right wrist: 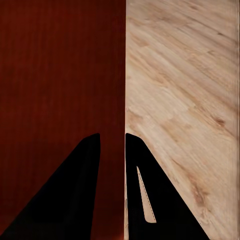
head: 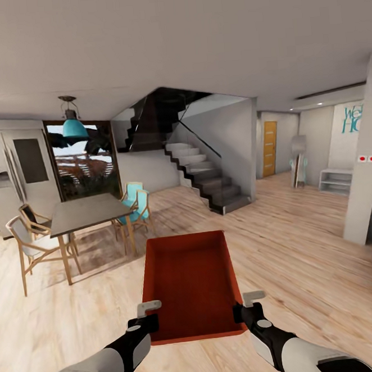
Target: Move the two storage containers from the living room to the garage. In the garage, place one container on the floor and stack the other container on top of it (either order is fine).
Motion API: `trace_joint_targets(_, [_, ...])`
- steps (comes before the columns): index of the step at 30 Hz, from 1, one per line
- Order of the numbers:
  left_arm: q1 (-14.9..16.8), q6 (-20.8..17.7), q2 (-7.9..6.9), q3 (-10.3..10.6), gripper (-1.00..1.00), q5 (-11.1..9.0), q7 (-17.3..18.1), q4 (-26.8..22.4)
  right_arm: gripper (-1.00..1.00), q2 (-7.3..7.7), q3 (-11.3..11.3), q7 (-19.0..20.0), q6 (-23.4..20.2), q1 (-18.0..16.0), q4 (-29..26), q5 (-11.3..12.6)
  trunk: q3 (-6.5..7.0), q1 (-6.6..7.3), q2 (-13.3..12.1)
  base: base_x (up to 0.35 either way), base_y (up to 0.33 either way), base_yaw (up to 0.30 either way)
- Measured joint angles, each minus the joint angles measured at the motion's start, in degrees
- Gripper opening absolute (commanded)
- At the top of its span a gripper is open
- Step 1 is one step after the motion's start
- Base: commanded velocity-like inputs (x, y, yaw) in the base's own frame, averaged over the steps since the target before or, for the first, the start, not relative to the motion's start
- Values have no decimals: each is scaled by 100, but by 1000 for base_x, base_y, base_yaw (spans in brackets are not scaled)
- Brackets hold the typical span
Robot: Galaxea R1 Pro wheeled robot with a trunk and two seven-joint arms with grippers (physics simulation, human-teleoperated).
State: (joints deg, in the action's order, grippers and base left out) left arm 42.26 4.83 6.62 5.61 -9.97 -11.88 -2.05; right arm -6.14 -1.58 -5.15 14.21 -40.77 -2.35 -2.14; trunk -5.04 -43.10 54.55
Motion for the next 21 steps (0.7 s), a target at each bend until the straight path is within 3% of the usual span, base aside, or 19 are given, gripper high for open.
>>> trace_joint_targets(21, [0, 0, 0, 2, -100, -2, 0, 1, -100, 1, -10, 4, -1, 0, 0, 15, 0, 0, 0, 323, 138, -272])
